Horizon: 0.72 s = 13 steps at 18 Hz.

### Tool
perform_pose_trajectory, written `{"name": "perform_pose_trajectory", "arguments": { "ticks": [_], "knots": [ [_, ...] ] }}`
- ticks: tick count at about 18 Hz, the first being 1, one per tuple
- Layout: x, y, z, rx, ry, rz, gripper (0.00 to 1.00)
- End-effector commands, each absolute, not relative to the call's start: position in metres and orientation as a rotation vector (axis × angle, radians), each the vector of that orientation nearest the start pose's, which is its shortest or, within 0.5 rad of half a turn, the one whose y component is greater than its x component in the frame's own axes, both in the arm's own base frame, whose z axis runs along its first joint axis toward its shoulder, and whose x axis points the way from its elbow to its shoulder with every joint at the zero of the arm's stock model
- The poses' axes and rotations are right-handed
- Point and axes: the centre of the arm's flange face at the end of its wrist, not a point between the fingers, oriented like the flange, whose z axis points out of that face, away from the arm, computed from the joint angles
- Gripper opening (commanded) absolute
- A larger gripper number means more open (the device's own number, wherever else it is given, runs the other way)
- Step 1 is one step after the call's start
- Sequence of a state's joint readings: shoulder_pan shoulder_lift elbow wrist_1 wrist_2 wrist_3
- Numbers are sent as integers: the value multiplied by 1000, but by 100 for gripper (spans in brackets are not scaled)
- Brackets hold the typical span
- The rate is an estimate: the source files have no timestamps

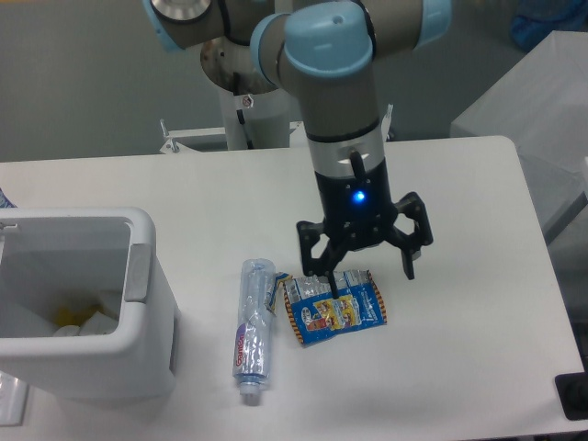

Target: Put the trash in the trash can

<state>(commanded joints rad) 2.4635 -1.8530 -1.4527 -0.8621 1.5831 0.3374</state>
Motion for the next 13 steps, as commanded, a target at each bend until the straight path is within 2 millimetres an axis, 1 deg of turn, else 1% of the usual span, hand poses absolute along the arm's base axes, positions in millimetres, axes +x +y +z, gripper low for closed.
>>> {"name": "perform_pose_trajectory", "arguments": {
  "ticks": [3, 9, 10, 13],
  "knots": [
    [-418, 505, 469, -2579, -744, 463, 100],
    [-416, 504, 468, -2584, -751, 471, 100],
    [-416, 504, 466, -2582, -768, 466, 100],
    [-420, 510, 448, -2601, -764, 452, 100]
  ]
}}
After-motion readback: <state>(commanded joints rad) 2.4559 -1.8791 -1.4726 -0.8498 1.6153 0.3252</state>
